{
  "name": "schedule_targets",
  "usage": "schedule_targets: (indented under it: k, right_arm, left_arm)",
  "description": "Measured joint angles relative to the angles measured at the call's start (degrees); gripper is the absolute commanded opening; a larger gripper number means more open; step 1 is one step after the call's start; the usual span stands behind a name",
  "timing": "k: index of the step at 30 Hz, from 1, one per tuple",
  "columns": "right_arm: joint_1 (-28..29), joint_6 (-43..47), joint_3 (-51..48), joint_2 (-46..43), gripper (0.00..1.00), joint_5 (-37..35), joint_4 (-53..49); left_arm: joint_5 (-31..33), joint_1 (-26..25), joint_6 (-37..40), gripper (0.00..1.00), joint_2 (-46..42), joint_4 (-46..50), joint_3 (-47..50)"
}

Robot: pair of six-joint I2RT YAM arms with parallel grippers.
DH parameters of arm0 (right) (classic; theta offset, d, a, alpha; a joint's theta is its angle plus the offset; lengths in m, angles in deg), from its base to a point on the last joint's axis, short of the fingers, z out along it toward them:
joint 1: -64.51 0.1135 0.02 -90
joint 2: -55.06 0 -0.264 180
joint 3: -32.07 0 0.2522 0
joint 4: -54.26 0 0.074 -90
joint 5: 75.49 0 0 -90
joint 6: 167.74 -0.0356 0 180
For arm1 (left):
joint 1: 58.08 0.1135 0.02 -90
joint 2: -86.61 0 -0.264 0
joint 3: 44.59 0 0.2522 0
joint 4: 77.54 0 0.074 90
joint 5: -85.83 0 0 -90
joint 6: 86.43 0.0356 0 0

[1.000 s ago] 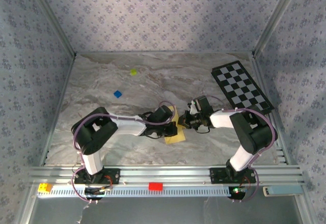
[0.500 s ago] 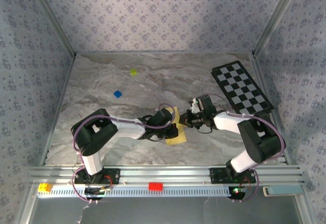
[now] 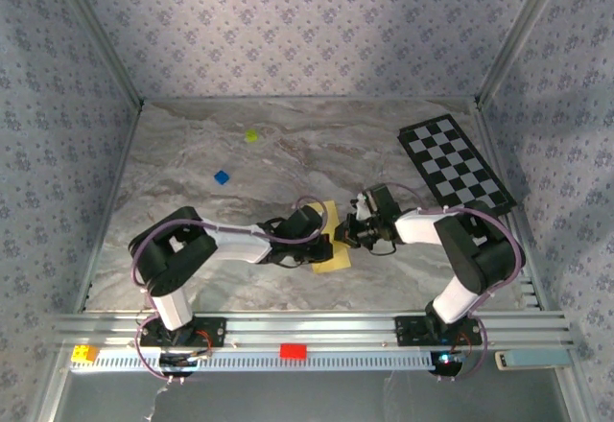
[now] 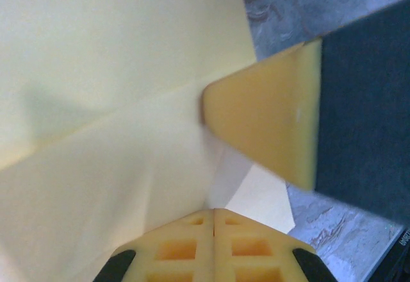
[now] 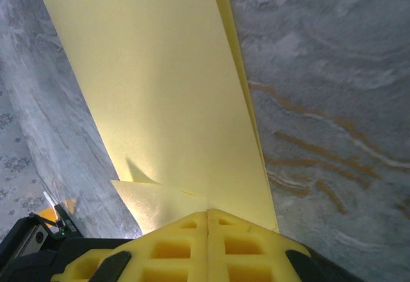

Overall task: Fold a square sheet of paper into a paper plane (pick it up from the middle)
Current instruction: Fold the triangle a second time at the center of the table.

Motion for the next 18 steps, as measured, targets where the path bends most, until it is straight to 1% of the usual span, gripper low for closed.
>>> schedule_targets:
  k: [7,18]
  right_arm:
    - [-0.55,0.00,-0.13,-0.02,0.00,-0.04,0.50]
    - [-0.55,0.02,-0.13,-0.02,0.00,-0.04,0.48]
  left_arm:
    - [-0.09,-0.22,-1.07,0.00,-0.81,0.28,1.09]
    - [0.00,-0.33,-4.00,0.00,-1.03,-1.95,2.58]
